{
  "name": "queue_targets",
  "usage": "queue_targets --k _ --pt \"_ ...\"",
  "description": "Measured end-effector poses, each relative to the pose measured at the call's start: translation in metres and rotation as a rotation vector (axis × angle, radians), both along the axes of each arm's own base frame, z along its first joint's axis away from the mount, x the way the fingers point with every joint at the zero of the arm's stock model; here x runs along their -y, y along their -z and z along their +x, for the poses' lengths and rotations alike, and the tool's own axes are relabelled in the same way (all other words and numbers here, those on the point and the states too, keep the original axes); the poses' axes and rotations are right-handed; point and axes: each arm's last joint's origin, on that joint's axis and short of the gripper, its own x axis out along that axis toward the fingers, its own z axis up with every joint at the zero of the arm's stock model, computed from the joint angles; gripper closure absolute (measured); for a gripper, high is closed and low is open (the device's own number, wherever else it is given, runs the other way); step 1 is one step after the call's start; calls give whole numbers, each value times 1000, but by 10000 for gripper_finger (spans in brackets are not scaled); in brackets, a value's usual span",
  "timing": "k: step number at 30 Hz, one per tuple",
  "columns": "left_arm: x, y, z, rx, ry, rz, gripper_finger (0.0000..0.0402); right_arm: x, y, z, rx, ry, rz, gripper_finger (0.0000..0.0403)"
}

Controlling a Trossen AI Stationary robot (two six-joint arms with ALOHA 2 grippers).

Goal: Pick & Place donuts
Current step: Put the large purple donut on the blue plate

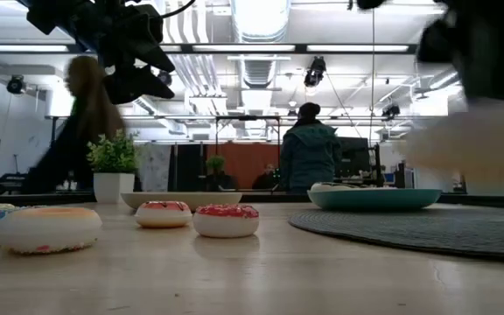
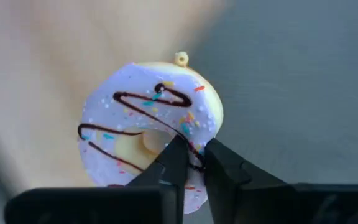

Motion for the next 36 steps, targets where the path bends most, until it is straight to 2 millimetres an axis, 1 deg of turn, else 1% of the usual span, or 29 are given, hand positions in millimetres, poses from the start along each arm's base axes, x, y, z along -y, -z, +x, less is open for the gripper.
queue_targets --k 2,5,7,8,10,13,16,17,19,21,24,26,31,33,36 --pt "0 0 0 2 4 7 200 16 -17 -17 -28 146 -117 380" --pt "0 0 0 4 9 16 200 43 -34 -42 -54 368 -257 388" --pt "0 0 0 4 13 22 200 70 -43 -59 -57 550 -285 388" --pt "0 0 0 5 15 26 200 85 -45 -67 -45 638 -277 388" --pt "0 0 0 6 17 29 200 111 -41 -78 19 790 -231 388" --pt "0 -1 0 7 21 35 200 148 -31 -92 92 956 -117 388" --pt "0 -1 0 8 22 39 200 180 -16 -98 127 1032 -20 388" --pt "0 -1 0 9 22 39 200 190 -11 -98 142 1057 -11 388" --pt "0 -1 0 8 21 38 200 206 -7 -100 174 1103 -12 388" --pt "0 -1 0 7 17 32 200 220 -7 -96 213 1112 -4 388" --pt "0 -1 0 7 15 28 200 239 0 -93 181 1101 -40 388" --pt "0 0 0 7 13 29 200 247 2 -90 156 1070 -37 388" --pt "0 0 0 6 7 24 200 252 13 -78 90 1001 -21 380" --pt "0 0 0 6 6 23 200 252 14 -71 85 974 -14 371" --pt "0 0 0 6 3 24 200 252 24 -65 37 945 -36 349"
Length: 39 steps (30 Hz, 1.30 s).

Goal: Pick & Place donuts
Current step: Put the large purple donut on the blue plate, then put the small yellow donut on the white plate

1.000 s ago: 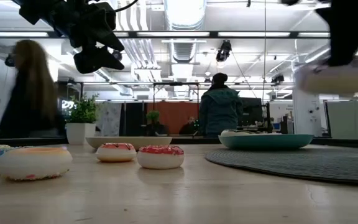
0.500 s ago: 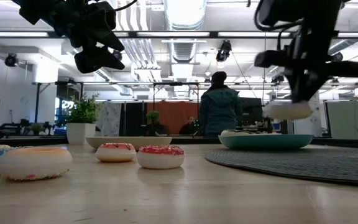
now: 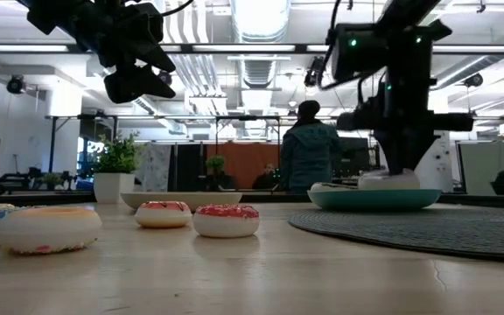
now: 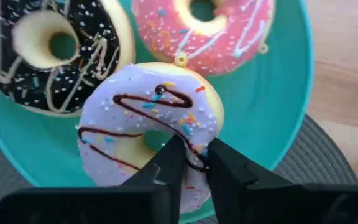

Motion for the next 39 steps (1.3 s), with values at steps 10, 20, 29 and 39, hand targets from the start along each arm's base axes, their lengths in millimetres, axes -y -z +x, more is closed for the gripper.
queue_targets --k 10,20,29,39 --pt "0 0 0 -2 -2 -1 200 -6 -13 17 -120 -145 11 237" --pt "0 6 -3 -71 -2 -27 200 -28 -61 12 -226 -421 -176 174" --pt "18 41 -21 -344 277 102 200 -97 -77 28 -132 -847 -227 170" --pt "60 77 -43 -495 336 34 205 -133 -55 39 -134 -779 -205 174"
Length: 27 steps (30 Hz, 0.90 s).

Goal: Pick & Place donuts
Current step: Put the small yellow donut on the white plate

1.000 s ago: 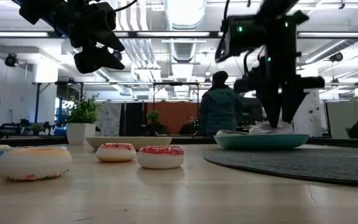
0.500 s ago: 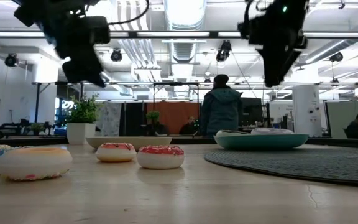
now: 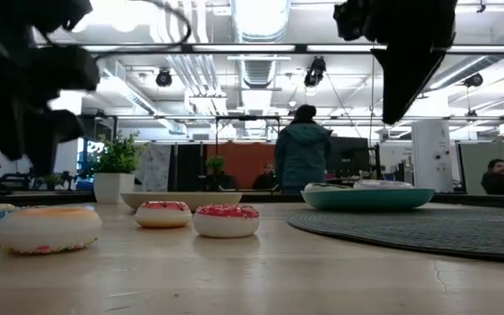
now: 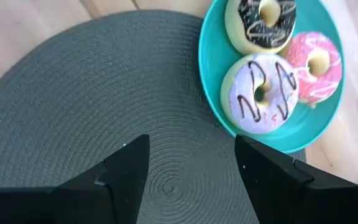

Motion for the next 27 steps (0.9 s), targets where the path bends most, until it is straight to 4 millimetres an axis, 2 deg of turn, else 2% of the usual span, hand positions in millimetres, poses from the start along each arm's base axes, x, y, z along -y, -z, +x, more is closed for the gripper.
queue_targets --k 7,16,23,27 --pt "16 20 -6 26 -68 -144 205 -1 12 5 -41 -13 -17 177" --pt "37 29 -2 8 -131 -57 205 -1 10 4 -29 7 -19 177" --pt "57 38 11 -68 -104 -12 205 -1 11 4 -31 7 -20 177" --pt "61 43 16 -98 -118 20 210 -1 11 4 -31 8 -20 177"
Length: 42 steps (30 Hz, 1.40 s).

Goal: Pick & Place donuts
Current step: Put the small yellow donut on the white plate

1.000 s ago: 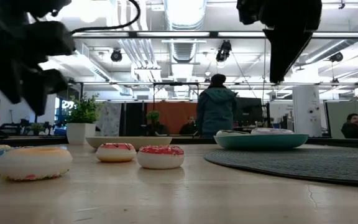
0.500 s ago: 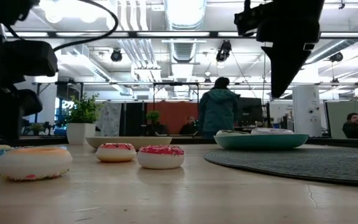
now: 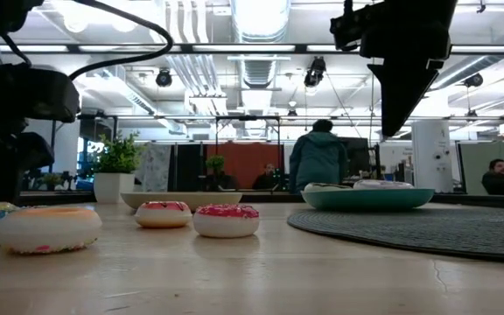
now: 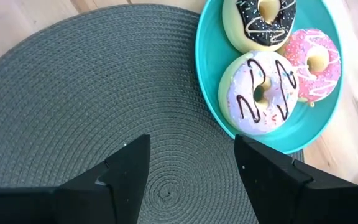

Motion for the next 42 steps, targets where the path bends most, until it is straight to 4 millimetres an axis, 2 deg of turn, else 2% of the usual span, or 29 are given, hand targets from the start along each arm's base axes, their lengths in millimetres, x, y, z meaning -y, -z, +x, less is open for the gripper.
queue_targets --k 4,11,13,16,19,22,25,29,32,37,42 --pt "0 1 1 0 -9 24 245 0 0 0 0 2 0 179" --pt "-4 -3 2 25 17 40 380 0 0 0 21 56 -2 179" --pt "-9 -6 3 37 8 38 393 1 -1 -2 35 100 -14 179" --pt "-24 -18 6 50 -16 57 399 2 -5 -6 57 149 -19 179" --pt "-49 -40 13 72 -24 117 400 1 -12 -10 87 173 -29 179" --pt "-82 -64 23 137 -23 200 400 2 -17 -13 122 186 -54 179" --pt "-126 -74 31 149 -66 284 401 3 -19 -14 131 190 -77 179" --pt "-183 -63 35 74 -154 256 401 4 -19 -14 137 188 -98 179" --pt "-206 -52 37 28 -147 237 401 4 -18 -14 141 194 -100 179" --pt "-225 -29 47 -57 -160 210 391 5 -16 -15 143 213 -101 179" --pt "-228 -25 55 -91 -152 190 342 5 -14 -16 135 215 -106 179"
